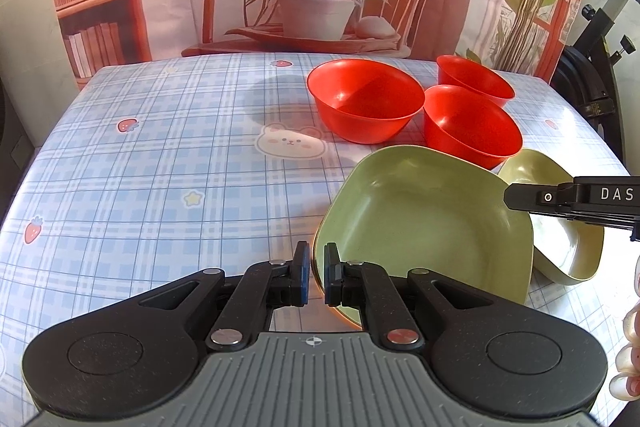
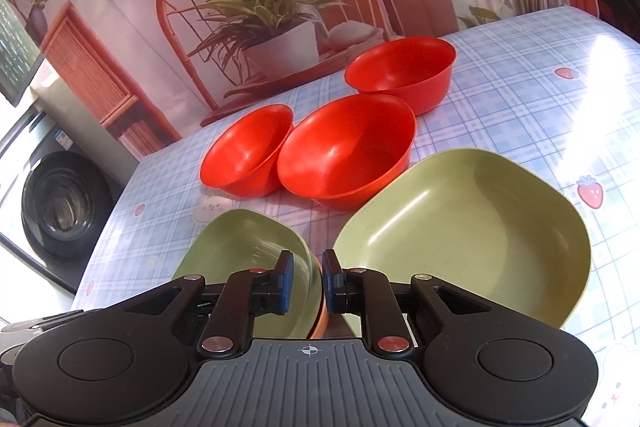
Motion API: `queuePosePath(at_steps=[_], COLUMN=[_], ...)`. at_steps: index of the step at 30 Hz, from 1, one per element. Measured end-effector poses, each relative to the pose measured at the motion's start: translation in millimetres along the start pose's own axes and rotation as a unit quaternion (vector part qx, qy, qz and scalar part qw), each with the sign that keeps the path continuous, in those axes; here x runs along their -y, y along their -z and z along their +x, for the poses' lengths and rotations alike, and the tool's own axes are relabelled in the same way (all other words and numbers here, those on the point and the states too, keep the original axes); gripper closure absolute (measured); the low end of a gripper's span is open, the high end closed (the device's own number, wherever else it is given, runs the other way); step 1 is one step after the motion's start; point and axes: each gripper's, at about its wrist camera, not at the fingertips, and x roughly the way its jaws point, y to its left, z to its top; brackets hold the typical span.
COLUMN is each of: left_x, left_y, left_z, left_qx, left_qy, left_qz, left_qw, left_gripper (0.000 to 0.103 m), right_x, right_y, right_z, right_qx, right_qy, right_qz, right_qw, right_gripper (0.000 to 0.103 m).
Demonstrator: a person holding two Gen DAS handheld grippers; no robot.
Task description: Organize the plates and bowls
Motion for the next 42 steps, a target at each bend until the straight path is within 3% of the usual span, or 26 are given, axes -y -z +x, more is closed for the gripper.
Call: queuePosePath(at_steps=[2,5,18,25,32,35,37,42], left_x=[-1,-2,-3,3,42,64,78,111], left_y=[1,2,3,-6,-10,-13,-15,-21], left_z=[0,1,3,-16,-26,-23,-21,-12], left_qx=[-0.001,-0.003,-0.004,0.020,0.017,0.006,-0.001,-0.020], left_qy=[-0.002,-0.002,0.000,0.010,0.045,0.067,0.081,0.100], left_qz=[-0.003,-0.005,-0.013,-0.031,-0.038,-0.032,-0.033,-0.022], left_qw=[1.0000,1.0000,0.9999,0.9993,0.9981,0.9972,0.9961,0.9945], left_gripper=[0.095,0.095,0.093,0.092,0.091,0.082,0.069,0.067], right_x=[0,6,9,17,48,62,70,93], right_y=[0,1,4,-14,-23,-24,-24,-25], right_z=[-1,2,7,-21,-42,-47,-49,-51], right_qx=[0.004,-0.002,-0.011,0.040,0.064,0.068,0.071,0.072], right_qy=[0.003,-0.004,-0.006,0.008,0.060,0.076,0.081,0.106], right_qz=[-0.006,0.004,0.011,-0.011,-0.035,-0.042,-0.042,-0.052], right_qw=[1.000,1.000,1.000,0.999,0.996,0.994,0.993,0.990], right_gripper=[0.097,0.100,0.099,0.095,0.094,0.094,0.093,0.090])
